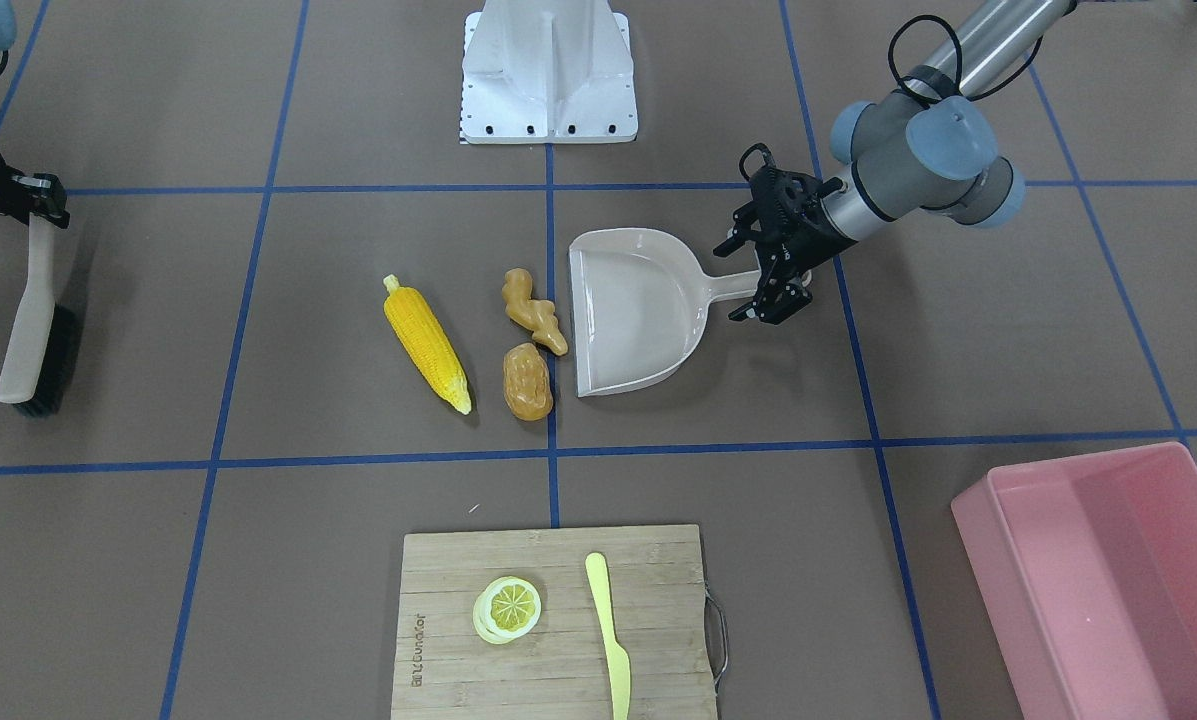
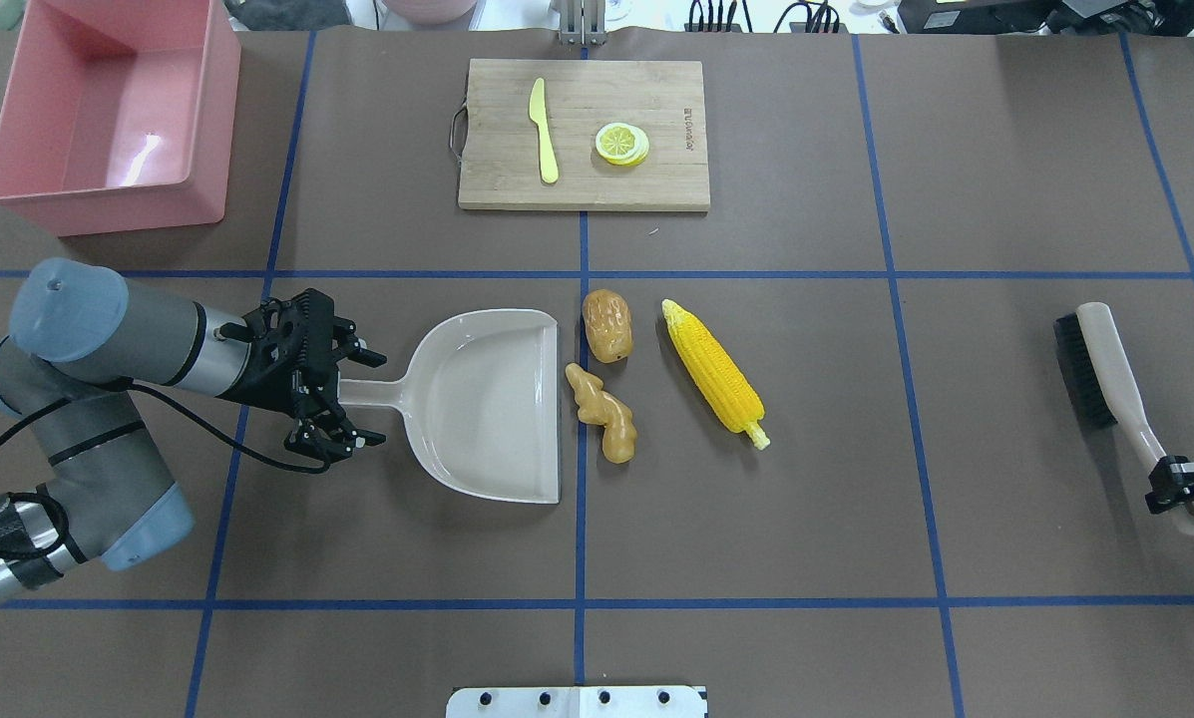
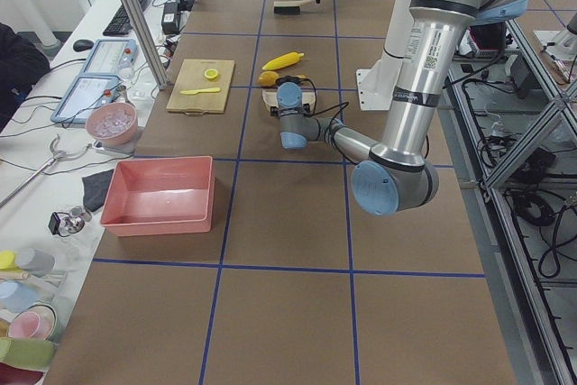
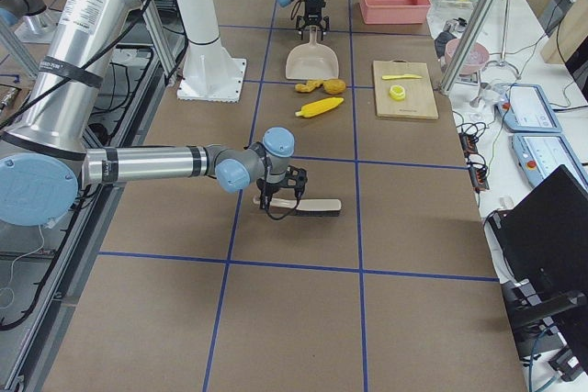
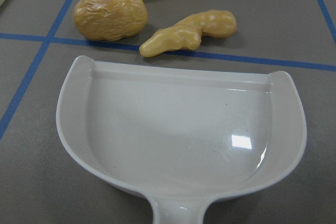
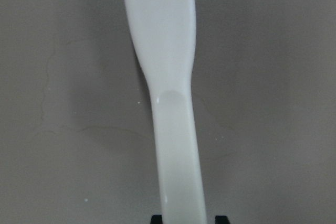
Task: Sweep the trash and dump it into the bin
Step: 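Close the left gripper on the dustpan handle while the right gripper grasps the brush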
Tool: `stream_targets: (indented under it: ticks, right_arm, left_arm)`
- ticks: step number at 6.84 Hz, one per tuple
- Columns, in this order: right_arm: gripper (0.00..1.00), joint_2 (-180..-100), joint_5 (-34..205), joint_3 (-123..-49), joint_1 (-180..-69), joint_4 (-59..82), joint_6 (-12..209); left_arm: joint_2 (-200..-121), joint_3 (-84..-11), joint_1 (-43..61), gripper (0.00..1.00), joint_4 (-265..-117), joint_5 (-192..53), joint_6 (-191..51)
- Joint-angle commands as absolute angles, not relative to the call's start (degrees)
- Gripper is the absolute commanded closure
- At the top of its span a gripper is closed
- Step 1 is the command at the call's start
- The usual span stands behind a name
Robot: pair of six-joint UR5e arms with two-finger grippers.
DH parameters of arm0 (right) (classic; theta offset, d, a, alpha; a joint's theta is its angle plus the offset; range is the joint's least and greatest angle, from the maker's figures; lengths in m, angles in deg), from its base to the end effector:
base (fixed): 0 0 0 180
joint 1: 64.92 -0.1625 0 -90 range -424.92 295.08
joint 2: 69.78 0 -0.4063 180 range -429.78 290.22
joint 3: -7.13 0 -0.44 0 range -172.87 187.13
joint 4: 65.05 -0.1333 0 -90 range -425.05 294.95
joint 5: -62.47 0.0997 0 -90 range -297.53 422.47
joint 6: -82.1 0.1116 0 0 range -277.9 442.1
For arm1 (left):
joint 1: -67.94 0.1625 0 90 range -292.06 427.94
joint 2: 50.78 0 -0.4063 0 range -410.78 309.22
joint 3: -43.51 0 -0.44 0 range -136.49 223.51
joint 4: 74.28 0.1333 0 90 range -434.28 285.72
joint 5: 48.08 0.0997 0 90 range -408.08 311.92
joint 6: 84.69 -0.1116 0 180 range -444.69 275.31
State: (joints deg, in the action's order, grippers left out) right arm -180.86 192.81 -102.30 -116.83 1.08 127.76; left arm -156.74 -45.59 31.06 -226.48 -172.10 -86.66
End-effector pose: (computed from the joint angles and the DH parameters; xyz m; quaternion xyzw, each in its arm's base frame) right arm -0.2099 -0.3668 0.5953 -0.0912 -0.3727 -0.0055 0.9235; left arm 0.4765 -0.4461 0.3620 0.4398 0.4638 0.5074 0.5779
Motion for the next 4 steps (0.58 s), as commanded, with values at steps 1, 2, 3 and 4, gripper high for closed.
stream_targets:
  ticks: [1, 2, 3, 4]
  right_arm:
    - [1.00, -181.0, 192.9, -102.7, -116.8, 1.1, 127.6]
    - [1.00, -181.1, 192.8, -105.3, -115.7, 1.7, 127.7]
    - [1.00, -181.0, 192.7, -109.1, -114.0, 4.3, 127.8]
    - [1.00, -179.2, 192.6, -113.6, -111.6, 10.2, 127.9]
  left_arm:
    - [-156.9, -44.9, 31.2, 0.02, -226.5, -172.0, -86.4]
    - [-157.0, -44.9, 31.2, 0.02, -226.5, -172.0, -86.4]
    - [-157.0, -44.9, 31.2, 0.02, -226.5, -172.0, -86.3]
    - [-157.4, -44.8, 31.2, 0.02, -226.6, -172.1, -86.2]
